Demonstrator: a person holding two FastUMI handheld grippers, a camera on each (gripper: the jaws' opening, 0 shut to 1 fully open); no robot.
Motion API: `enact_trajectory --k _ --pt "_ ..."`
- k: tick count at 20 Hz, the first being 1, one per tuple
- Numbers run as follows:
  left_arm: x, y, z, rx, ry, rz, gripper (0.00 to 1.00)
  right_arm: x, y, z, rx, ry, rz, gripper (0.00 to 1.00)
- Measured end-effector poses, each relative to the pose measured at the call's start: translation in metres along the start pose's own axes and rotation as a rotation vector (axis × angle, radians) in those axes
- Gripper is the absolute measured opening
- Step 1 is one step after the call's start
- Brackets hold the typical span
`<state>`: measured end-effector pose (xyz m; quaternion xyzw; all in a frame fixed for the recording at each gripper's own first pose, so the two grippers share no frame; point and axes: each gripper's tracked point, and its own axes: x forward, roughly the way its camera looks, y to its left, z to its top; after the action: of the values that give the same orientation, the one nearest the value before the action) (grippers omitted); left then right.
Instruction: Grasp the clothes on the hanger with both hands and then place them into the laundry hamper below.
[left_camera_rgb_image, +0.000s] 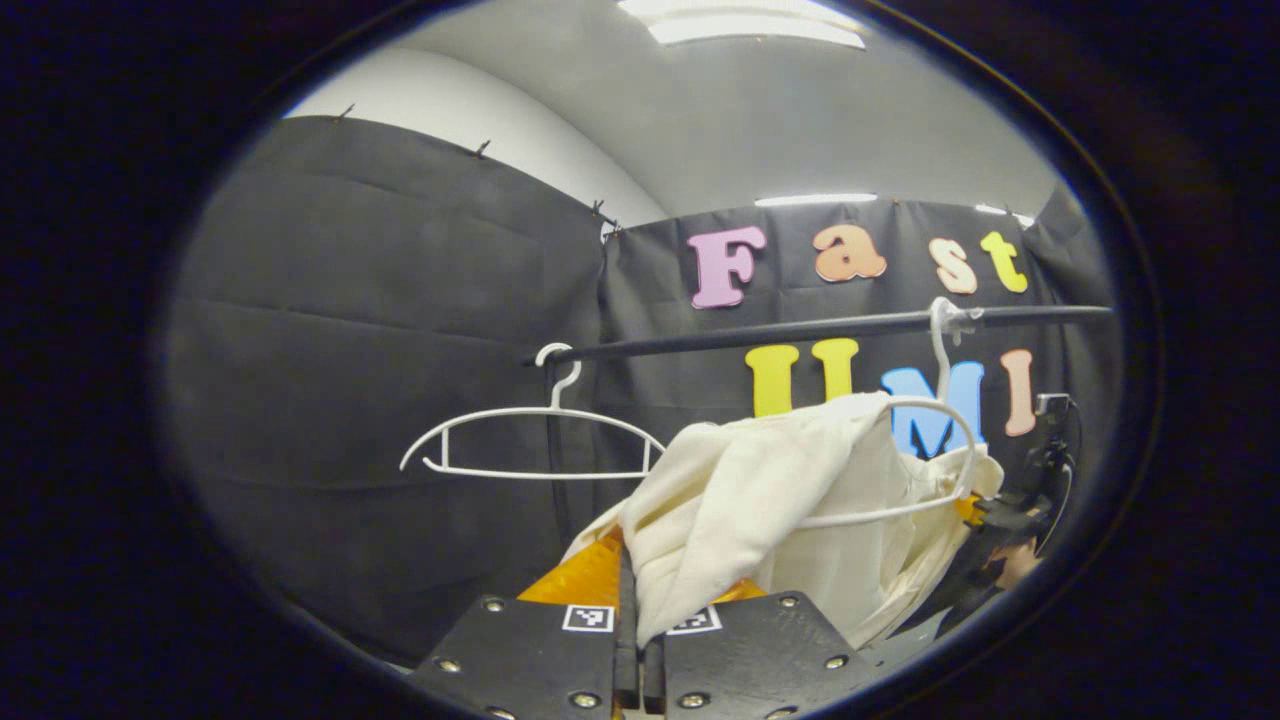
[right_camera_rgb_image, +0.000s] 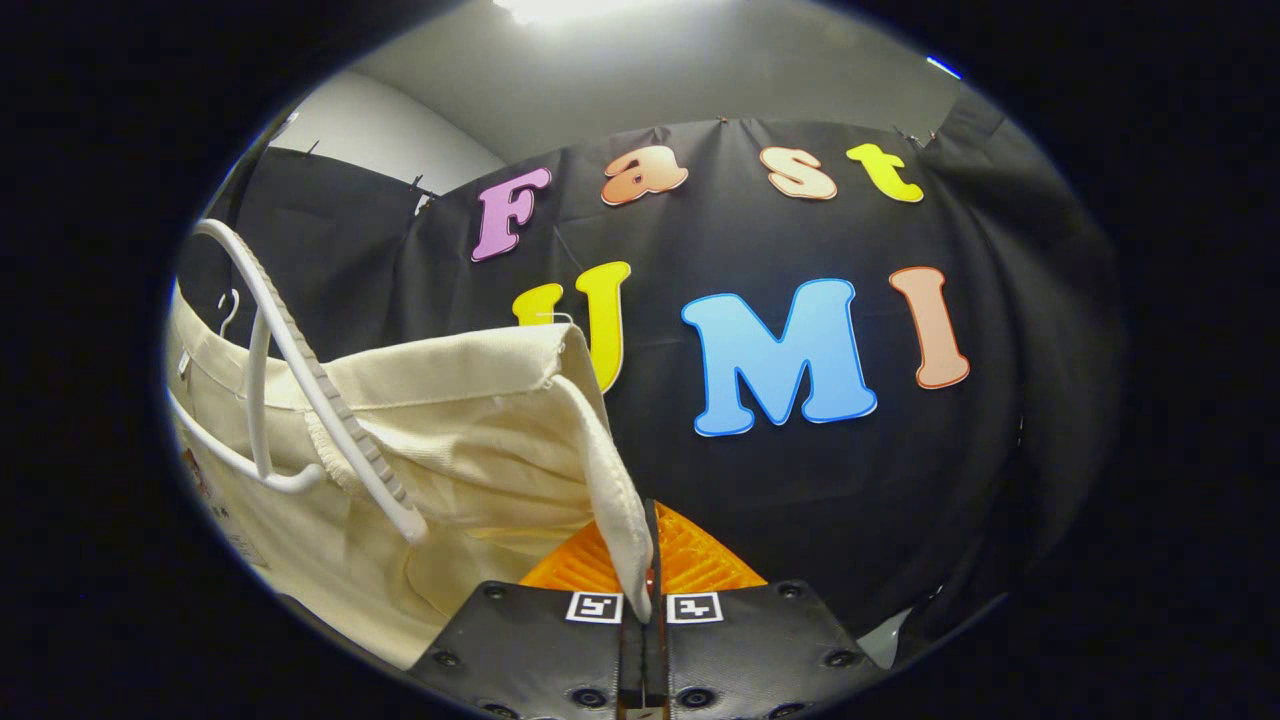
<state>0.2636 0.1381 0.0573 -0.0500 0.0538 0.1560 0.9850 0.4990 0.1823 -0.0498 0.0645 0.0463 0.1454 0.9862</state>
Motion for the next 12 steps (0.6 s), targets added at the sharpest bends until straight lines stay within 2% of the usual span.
enact_trajectory --k 1,3,6,9,12 --pt "0.002 0.001 0.001 -0.038 0.016 -0.018 0.04 0.001 0.002 0.0 0.003 0.002 0.008 0.02" --pt "0.003 -0.001 0.002 -0.146 0.048 -0.074 0.05 0.0 0.002 0.002 0.012 0.001 0.012 0.02" --pt "0.003 0.01 0.005 -0.259 0.065 -0.105 0.12 -0.002 0.003 0.002 0.033 0.004 0.02 0.02" --pt "0.008 0.005 -0.005 -0.292 0.081 -0.102 0.2 -0.006 0.003 0.001 0.025 0.005 0.024 0.0" --pt "-0.002 0.003 -0.017 -0.263 0.095 -0.098 0.27 -0.01 0.003 -0.008 0.024 0.016 0.025 0.02"
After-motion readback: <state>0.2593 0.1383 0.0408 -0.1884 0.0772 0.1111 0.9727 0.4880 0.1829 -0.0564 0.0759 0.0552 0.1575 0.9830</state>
